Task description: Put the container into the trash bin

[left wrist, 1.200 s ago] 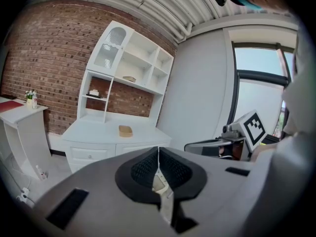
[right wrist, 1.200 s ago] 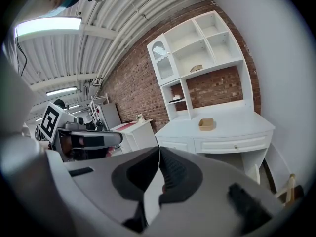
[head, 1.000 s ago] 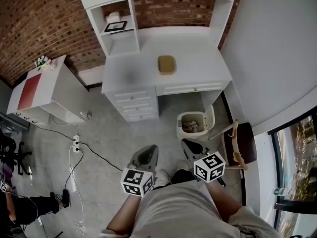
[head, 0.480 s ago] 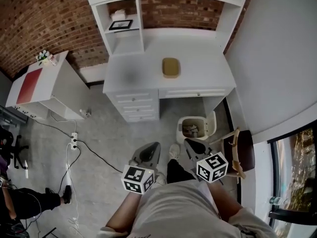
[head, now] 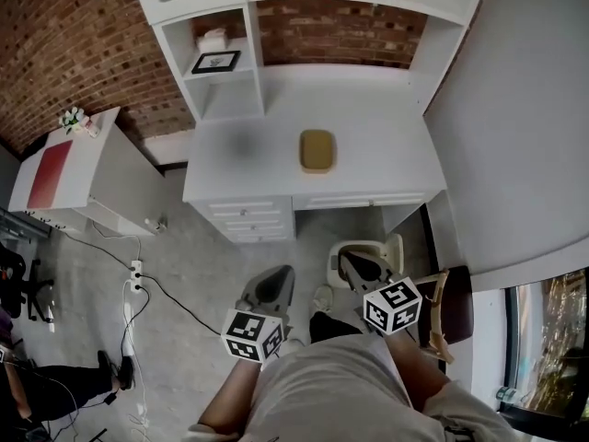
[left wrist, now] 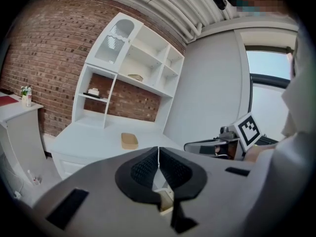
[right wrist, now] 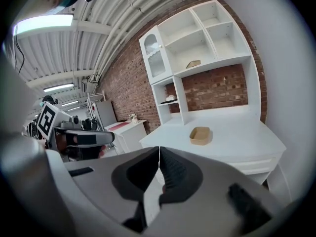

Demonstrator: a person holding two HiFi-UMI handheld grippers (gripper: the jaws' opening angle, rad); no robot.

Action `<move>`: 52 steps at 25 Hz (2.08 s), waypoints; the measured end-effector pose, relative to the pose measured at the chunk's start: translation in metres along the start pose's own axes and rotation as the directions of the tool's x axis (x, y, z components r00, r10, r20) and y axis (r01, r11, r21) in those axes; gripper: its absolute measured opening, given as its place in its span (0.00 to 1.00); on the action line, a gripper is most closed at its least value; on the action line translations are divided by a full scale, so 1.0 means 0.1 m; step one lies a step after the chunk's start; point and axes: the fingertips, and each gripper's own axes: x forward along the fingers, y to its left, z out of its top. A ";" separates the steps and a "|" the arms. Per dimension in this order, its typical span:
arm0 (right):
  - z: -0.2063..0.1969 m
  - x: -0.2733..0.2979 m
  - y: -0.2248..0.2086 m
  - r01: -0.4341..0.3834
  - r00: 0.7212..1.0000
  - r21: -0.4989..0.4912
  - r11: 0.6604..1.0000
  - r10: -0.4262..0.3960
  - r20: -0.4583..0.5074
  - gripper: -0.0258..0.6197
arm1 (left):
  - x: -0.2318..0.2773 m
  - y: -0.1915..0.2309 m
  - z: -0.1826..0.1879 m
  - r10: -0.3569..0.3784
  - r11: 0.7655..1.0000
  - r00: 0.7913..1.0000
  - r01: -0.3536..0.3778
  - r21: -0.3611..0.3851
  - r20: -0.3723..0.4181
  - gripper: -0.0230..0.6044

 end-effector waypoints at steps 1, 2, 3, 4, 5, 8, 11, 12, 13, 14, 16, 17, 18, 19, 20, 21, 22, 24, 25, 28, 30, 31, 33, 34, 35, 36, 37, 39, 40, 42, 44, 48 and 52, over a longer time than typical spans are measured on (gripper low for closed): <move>0.07 0.07 -0.10 -0.001 1.000 -0.001 1.000 0.001 0.002 0.08 | 0.10 0.04 0.05 0.004 1.000 1.000 -0.004 -0.001 -0.001 0.06; 0.14 0.13 -0.19 -0.003 1.000 -0.001 1.000 0.003 0.003 0.08 | 0.20 0.08 0.10 0.006 1.000 1.000 -0.006 -0.004 -0.001 0.06; 0.21 0.19 -0.27 -0.004 1.000 -0.002 1.000 0.004 0.003 0.08 | 0.30 0.12 0.15 0.007 1.000 1.000 -0.007 -0.008 -0.001 0.06; 0.27 0.24 -0.36 -0.006 1.000 -0.003 1.000 0.006 0.002 0.08 | 0.41 0.15 0.19 0.006 1.000 1.000 -0.006 -0.012 -0.001 0.06; 0.31 0.29 -0.43 -0.010 1.000 -0.004 1.000 0.010 -0.001 0.08 | 0.51 0.17 0.23 0.007 1.000 1.000 -0.007 -0.016 -0.001 0.06; 0.40 0.44 -0.63 -0.028 1.000 -0.004 1.000 0.027 -0.013 0.08 | 0.77 0.24 0.33 0.013 1.000 1.000 -0.013 -0.024 -0.004 0.06; 0.48 0.56 -0.84 -0.044 0.999 0.000 0.999 0.044 -0.020 0.08 | 1.01 0.30 0.41 0.026 0.999 1.000 -0.027 -0.031 -0.005 0.06; 0.51 0.60 -0.91 -0.051 0.998 -0.001 0.999 0.051 -0.020 0.08 | 1.08 0.32 0.43 0.032 0.999 0.999 -0.033 -0.031 -0.005 0.06; 0.54 0.64 -0.97 -0.058 0.998 -0.002 0.998 0.058 -0.020 0.08 | 1.14 0.34 0.45 0.038 0.999 0.999 -0.038 -0.032 -0.005 0.06; 0.56 0.68 -1.03 -0.063 0.998 -0.004 0.998 0.063 -0.020 0.08 | 1.21 0.36 0.48 0.044 0.999 0.999 -0.044 -0.032 -0.004 0.06; 0.61 0.74 -1.14 -0.068 0.997 -0.015 0.998 0.068 -0.024 0.09 | 1.31 0.38 0.53 0.053 0.998 0.999 -0.053 -0.033 -0.002 0.06; 0.63 0.77 -1.19 -0.070 0.997 -0.022 0.997 0.069 -0.026 0.09 | 1.36 0.39 0.56 0.056 0.998 0.998 -0.056 -0.031 -0.001 0.06; 0.65 0.80 -1.24 -0.072 0.997 -0.026 0.997 0.071 -0.027 0.09 | 1.40 0.39 0.59 0.058 0.998 0.998 -0.058 -0.028 0.000 0.06; 0.68 0.83 -1.29 -0.074 0.997 -0.026 0.997 0.074 -0.026 0.09 | 1.43 0.39 0.62 0.060 0.998 0.998 -0.060 -0.025 0.001 0.06; 0.70 0.85 -1.33 -0.078 0.997 -0.022 0.997 0.078 -0.024 0.09 | 1.46 0.40 0.65 0.063 0.998 0.998 -0.063 -0.022 0.002 0.06; 0.72 0.87 -1.36 -0.083 0.996 -0.016 0.996 0.083 -0.021 0.09 | 1.49 0.41 0.66 0.067 0.998 0.998 -0.067 -0.020 0.000 0.06; 0.73 0.90 -1.38 -0.088 0.996 -0.009 0.996 0.088 -0.020 0.09 | 1.50 0.42 0.67 0.071 0.997 0.998 -0.071 -0.019 -0.003 0.06; 0.73 0.94 -1.40 -0.096 0.995 0.002 0.995 0.096 -0.023 0.08 | 1.52 0.45 0.68 0.077 0.997 0.997 -0.077 -0.018 -0.011 0.06; 0.74 0.96 -1.41 -0.097 0.995 0.005 0.995 0.097 -0.025 0.08 | 1.53 0.47 0.69 0.079 0.997 0.997 -0.079 -0.018 -0.016 0.06; 0.75 1.03 -1.44 -0.087 0.996 0.023 0.996 0.088 -0.033 0.08 | 1.58 0.52 0.69 0.073 0.997 0.997 -0.074 -0.013 -0.039 0.06; 0.77 1.06 -1.46 -0.073 0.997 0.038 0.997 0.075 -0.034 0.08 | 1.62 0.57 0.68 0.062 0.998 0.996 -0.063 -0.012 -0.057 0.06; 0.79 1.09 -1.48 -0.066 0.997 0.043 0.997 0.068 -0.033 0.09 | 1.65 0.60 0.67 0.056 0.998 0.996 -0.057 -0.014 -0.065 0.06; 0.80 1.14 -1.52 -0.050 0.998 0.050 0.998 0.052 -0.033 0.09 | 1.72 0.68 0.65 0.043 0.999 0.996 -0.044 -0.018 -0.075 0.06; 0.81 1.18 -1.55 -0.039 0.999 0.053 0.998 0.041 -0.035 0.08 | 1.75 0.73 0.65 0.036 0.999 0.996 -0.038 -0.020 -0.080 0.06; 0.81 1.21 -1.58 -0.026 0.999 0.056 0.998 0.028 -0.038 0.09 | 1.79 0.78 0.65 0.029 0.999 0.996 -0.030 -0.021 -0.085 0.06; 0.81 1.25 -1.61 -0.011 0.999 0.061 0.998 0.014 -0.040 0.09 | 1.83 0.84 0.65 0.021 1.000 0.996 -0.023 -0.021 -0.090 0.06; 0.82 1.29 -1.65 0.004 0.999 0.067 0.998 -0.001 -0.041 0.08 | 1.87 0.89 0.66 0.014 1.000 0.995 -0.016 -0.020 -0.096 0.06; 0.86 1.38 -1.72 0.030 0.999 0.078 0.996 -0.027 -0.040 0.08 | 1.95 1.01 0.68 -0.001 1.000 0.994 -0.001 -0.014 -0.106 0.06; 0.88 1.43 -1.75 0.042 0.998 0.081 0.996 -0.039 -0.039 0.08 | 1.99 1.07 0.70 -0.007 1.000 0.994 0.006 -0.011 -0.109 0.06; 0.91 1.52 -1.82 0.063 0.997 0.083 0.995 -0.060 -0.040 0.09 | 2.07 1.16 0.74 -0.020 1.000 0.993 0.020 -0.007 -0.113 0.06; 0.92 1.62 -1.87 0.082 0.996 0.085 0.993 -0.078 -0.044 0.08 | 2.14 1.25 0.77 -0.033 0.999 0.993 0.033 -0.004 -0.116 0.06; 0.89 1.82 -1.99 0.114 0.992 0.105 0.988 -0.109 -0.057 0.09 | 2.28 1.46 0.77 -0.053 0.999 0.991 0.053 -0.008 -0.126 0.06; 0.80 2.05 -2.13 0.142 0.988 0.129 0.981 -0.133 -0.076 0.09 | 2.44 1.68 0.70 -0.068 0.998 0.987 0.066 -0.018 -0.146 0.06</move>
